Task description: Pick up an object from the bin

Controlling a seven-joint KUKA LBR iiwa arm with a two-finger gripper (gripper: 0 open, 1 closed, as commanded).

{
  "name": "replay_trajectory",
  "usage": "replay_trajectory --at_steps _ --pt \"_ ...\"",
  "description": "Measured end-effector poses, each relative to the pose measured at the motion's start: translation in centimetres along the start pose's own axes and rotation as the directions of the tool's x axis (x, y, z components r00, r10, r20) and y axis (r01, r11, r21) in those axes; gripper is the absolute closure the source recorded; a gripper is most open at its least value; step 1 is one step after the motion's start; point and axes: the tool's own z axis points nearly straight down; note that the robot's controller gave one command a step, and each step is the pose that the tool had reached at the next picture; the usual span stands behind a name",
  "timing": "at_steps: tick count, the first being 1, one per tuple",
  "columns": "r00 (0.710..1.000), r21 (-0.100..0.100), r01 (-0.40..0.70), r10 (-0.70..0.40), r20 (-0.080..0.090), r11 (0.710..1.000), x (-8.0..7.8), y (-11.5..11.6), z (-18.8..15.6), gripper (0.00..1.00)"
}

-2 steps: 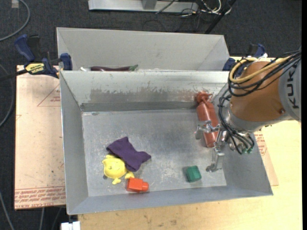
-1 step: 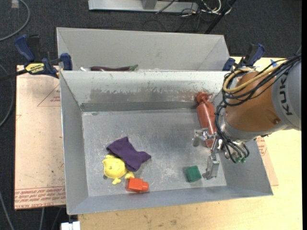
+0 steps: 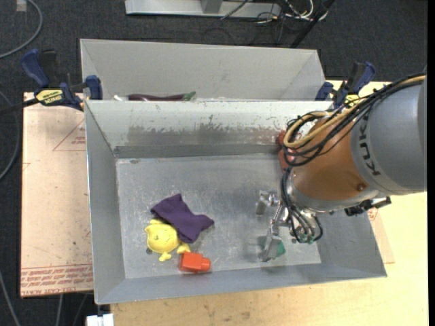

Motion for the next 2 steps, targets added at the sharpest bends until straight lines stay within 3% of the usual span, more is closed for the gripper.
replay_trajectory --at_steps 1,2 --pt "0.999 0.003 0.037 -0.037 -0.009 0.999 1.2 4.6 1.4 0.00" --pt "0.994 -0.005 0.105 -0.105 -0.003 0.994 -2.8 6.9 2.0 0.00"
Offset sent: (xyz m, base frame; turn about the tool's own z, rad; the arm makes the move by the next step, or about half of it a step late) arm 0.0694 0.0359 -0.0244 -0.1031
